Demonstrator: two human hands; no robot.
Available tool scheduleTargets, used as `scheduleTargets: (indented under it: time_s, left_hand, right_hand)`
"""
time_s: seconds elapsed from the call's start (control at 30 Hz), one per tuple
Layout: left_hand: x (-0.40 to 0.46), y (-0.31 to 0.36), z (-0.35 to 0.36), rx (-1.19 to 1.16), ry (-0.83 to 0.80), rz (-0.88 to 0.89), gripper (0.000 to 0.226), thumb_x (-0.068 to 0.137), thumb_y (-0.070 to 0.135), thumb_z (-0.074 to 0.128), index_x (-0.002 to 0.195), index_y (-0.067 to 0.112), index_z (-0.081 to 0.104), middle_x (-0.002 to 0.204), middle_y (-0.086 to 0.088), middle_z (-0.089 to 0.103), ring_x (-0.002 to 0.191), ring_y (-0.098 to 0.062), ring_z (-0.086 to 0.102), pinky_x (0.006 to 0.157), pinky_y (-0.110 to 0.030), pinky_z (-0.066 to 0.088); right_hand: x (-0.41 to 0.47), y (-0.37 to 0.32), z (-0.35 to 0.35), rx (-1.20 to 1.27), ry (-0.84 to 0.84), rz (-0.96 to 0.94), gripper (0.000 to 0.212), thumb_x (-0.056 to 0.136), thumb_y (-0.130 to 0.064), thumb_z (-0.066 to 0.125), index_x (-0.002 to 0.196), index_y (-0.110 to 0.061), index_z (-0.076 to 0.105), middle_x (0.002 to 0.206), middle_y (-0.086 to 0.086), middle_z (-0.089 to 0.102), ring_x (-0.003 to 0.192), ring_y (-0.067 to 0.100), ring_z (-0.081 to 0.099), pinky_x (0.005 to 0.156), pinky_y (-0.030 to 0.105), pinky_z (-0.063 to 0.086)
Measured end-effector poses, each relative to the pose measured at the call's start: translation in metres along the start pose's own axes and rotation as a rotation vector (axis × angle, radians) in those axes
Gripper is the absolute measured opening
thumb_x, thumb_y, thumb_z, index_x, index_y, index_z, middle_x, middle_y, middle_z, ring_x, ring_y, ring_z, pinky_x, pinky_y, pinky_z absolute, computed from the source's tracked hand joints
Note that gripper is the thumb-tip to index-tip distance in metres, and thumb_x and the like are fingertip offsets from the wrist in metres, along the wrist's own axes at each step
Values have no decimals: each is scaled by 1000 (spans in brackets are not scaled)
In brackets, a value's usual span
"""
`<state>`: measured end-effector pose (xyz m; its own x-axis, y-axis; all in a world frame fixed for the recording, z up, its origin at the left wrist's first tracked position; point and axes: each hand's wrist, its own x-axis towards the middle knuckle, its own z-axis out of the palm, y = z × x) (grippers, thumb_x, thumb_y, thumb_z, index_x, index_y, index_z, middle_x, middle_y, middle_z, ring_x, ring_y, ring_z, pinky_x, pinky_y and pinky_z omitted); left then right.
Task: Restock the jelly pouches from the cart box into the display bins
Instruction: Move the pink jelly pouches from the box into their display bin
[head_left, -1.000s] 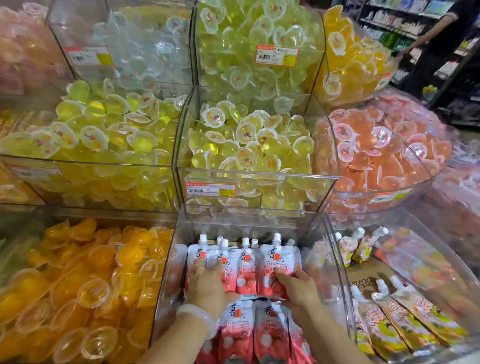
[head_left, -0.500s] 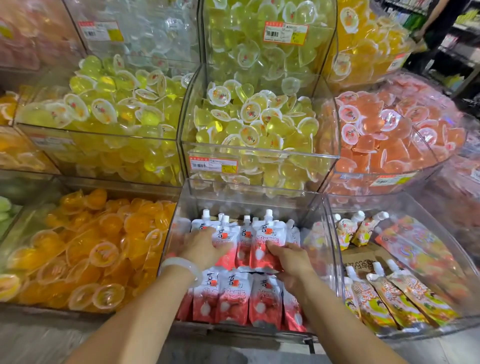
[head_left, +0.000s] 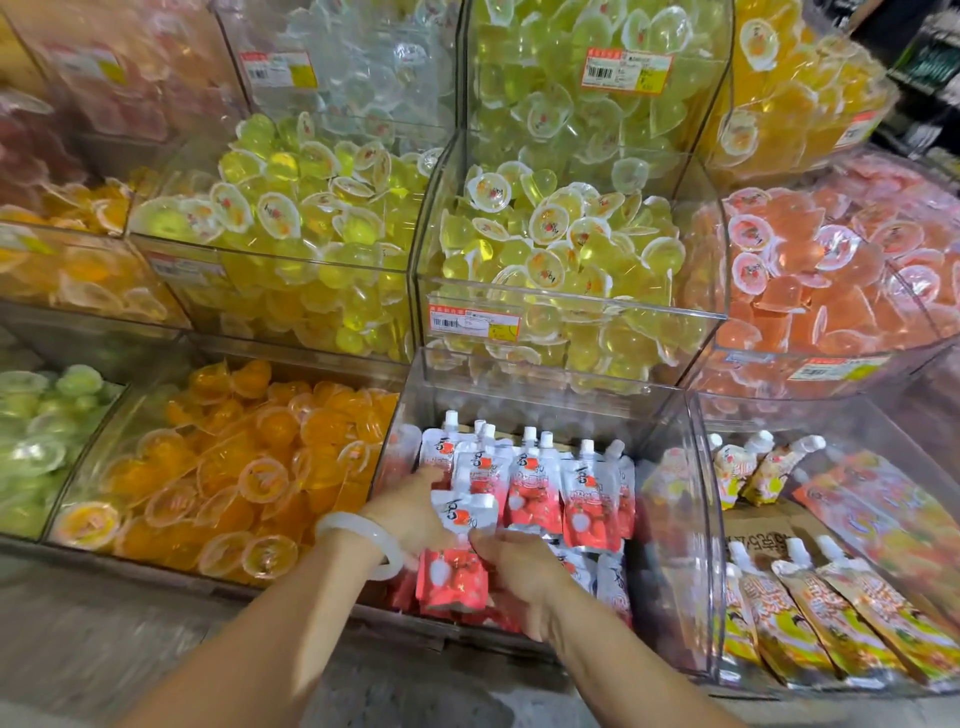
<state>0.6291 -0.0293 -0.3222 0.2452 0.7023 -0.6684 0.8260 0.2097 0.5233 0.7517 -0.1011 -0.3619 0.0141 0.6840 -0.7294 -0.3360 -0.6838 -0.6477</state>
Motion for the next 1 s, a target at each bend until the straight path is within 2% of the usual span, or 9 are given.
scheduleTargets:
  time_s: [0.07, 0.17, 0.23, 0.4, 0.53, 0.7, 0.8, 0.97, 1.0]
  left_hand:
    - [-3, 3, 1, 234, -7, -32, 81, 85, 15, 65, 149, 22, 16, 138, -8, 45, 107, -26, 62, 86, -37, 56]
    - [-4, 6, 4, 517, 65, -27, 73, 91, 7, 52, 150, 8, 9, 133, -11, 52, 111, -25, 59, 87, -30, 51]
    - [-4, 5, 6, 615, 125, -8, 66, 91, 3, 48, 147, 3, 13, 127, -14, 56, 112, -26, 59, 88, -32, 48]
    - [-12, -1, 17, 694, 177, 33, 57, 94, 7, 42, 146, 5, 18, 130, -17, 53, 119, -32, 53, 99, -37, 41]
    - [-13, -6, 20, 680, 103, 45, 71, 92, 4, 46, 151, 15, 8, 138, -20, 39, 126, -34, 44, 102, -38, 39]
    - [-8, -8, 27, 605, 29, -12, 78, 89, -3, 47, 151, 17, 5, 145, -19, 34, 131, -34, 40, 105, -39, 40]
    - [-7, -10, 29, 577, 40, -8, 81, 87, -7, 45, 151, 21, 4, 141, -19, 37, 127, -34, 44, 100, -39, 43]
    - [-7, -12, 31, 558, 66, -4, 82, 88, -2, 49, 151, 20, 1, 138, -18, 41, 123, -32, 48, 97, -37, 45]
    - [-7, -14, 32, 539, 80, 9, 79, 90, 4, 50, 151, 19, 3, 136, -17, 44, 122, -31, 49, 96, -35, 45]
  right_hand:
    - [0, 0, 1, -131, 11, 11, 28, 94, -20, 56, 68, -12, 52, 53, 2, 53, 39, 8, 48, 47, 19, 44]
    - [6, -1, 2, -321, 19, -3, 31, 94, -25, 57, 66, -14, 49, 60, 4, 45, 52, 12, 43, 58, 28, 42]
    - [9, -1, 4, -355, 9, 0, 34, 94, -23, 56, 62, -14, 48, 59, 3, 42, 52, 12, 40, 51, 24, 40]
    - [5, -3, 12, -533, -52, 124, 26, 95, -13, 54, 69, -13, 52, 65, 7, 54, 47, 13, 57, 53, 28, 54]
    - [12, -5, 16, -796, 60, -63, 34, 90, -22, 57, 58, -16, 47, 69, 15, 51, 62, 25, 51, 71, 43, 54]
    - [16, -7, 13, -923, 127, -199, 45, 91, -27, 54, 49, -17, 41, 57, 6, 47, 56, 23, 53, 54, 29, 41]
    - [16, -10, 11, -1020, 155, -227, 44, 89, -28, 55, 50, -17, 40, 54, 2, 47, 58, 23, 57, 58, 28, 41]
    - [0, -18, 5, -1383, 204, -626, 7, 80, -24, 65, 81, -19, 61, 81, -1, 60, 83, 23, 58, 62, 26, 42]
    - [0, -18, 3, -1506, 237, -722, 25, 67, -27, 76, 88, -19, 66, 88, 0, 63, 86, 25, 61, 65, 27, 48]
